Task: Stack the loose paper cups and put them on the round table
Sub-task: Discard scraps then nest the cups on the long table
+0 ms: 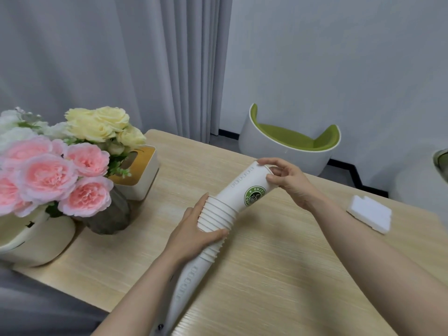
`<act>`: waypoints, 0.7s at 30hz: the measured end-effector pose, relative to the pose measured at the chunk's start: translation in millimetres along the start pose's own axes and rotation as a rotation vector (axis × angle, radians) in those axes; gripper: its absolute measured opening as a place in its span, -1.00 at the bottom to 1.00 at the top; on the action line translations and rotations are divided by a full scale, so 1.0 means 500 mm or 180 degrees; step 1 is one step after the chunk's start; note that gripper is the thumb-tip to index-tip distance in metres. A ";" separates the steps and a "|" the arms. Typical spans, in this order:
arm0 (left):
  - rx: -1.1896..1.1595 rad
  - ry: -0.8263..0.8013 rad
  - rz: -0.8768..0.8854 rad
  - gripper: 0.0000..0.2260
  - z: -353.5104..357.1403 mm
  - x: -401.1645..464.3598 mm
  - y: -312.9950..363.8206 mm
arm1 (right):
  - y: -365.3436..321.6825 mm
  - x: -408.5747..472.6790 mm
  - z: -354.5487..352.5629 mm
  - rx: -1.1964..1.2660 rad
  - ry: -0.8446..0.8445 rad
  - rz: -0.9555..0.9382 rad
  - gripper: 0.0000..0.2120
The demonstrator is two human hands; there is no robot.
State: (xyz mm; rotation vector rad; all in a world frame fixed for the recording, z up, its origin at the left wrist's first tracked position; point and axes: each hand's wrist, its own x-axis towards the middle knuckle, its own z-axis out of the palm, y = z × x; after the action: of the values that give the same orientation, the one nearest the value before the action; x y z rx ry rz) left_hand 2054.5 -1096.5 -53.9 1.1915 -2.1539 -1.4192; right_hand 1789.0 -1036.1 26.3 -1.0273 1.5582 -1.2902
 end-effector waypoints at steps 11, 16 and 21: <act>0.0133 0.0007 0.0023 -0.06 -0.016 -0.030 -0.007 | -0.001 -0.006 0.072 -0.0088 -0.0388 -0.0030 -0.61; 0.0144 -0.0013 0.0075 -0.09 -0.019 -0.046 -0.003 | 0.017 -0.033 0.126 -0.0110 -0.0569 -0.0024 -0.61; 0.0166 0.0024 0.0085 -0.09 -0.030 -0.063 -0.012 | 0.029 -0.055 0.167 -0.0094 -0.0663 -0.0005 -0.61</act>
State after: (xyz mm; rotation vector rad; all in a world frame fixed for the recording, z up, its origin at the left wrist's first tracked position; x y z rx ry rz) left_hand 2086.1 -1082.7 -46.0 1.1796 -2.2060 -1.3535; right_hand 1875.3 -1032.9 5.4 -1.1435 1.4216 -1.1255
